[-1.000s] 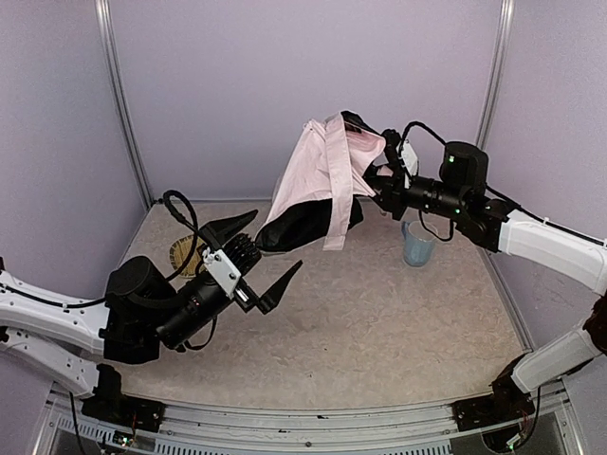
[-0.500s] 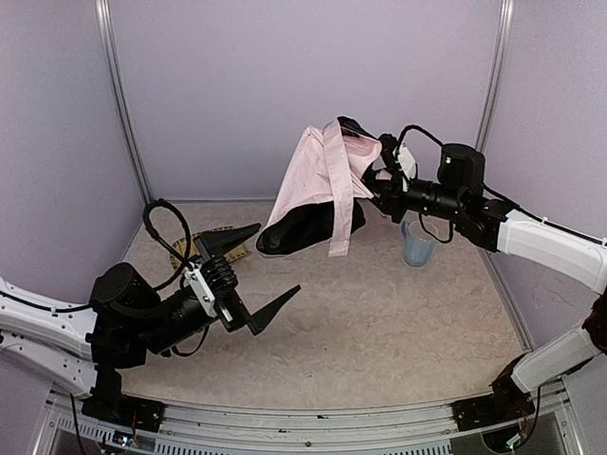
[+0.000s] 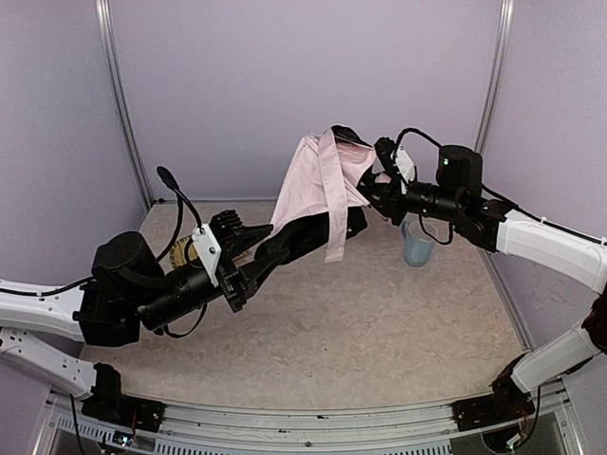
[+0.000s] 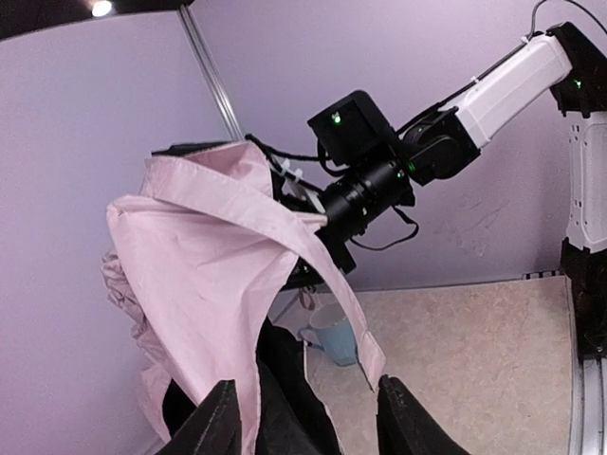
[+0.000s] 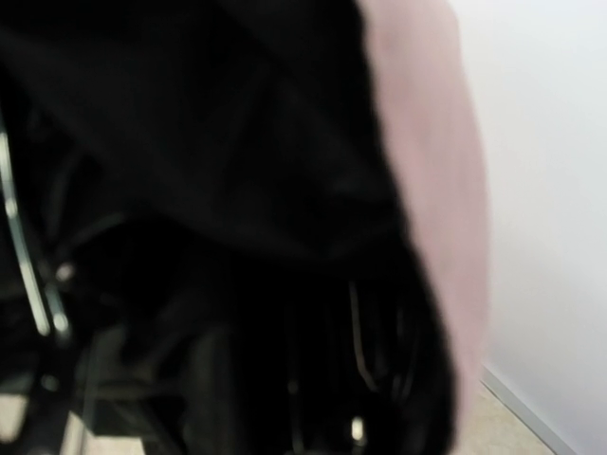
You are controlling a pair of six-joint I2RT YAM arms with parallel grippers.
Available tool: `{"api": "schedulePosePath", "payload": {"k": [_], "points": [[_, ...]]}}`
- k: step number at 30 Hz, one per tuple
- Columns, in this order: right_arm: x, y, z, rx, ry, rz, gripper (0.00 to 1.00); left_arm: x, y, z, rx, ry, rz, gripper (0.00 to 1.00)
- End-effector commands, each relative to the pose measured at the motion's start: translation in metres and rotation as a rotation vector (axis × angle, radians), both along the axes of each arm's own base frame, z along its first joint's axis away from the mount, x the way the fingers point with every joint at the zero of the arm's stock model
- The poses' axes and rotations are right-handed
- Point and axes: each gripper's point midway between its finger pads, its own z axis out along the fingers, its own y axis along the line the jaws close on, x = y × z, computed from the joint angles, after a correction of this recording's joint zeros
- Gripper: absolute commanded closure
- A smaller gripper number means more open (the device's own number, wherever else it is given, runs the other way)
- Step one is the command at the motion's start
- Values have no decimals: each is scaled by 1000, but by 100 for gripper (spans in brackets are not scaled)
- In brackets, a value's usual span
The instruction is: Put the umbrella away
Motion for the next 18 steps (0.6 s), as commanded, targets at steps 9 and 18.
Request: {"api": "schedulePosePath", "payload": {"k": [9, 18], "points": [[-2, 1, 32, 89, -39, 26, 100, 61, 11, -24, 93, -60, 494, 100], [-8, 20, 41, 232, 76, 110, 100, 58, -91, -37, 184, -295, 458, 100]]}}
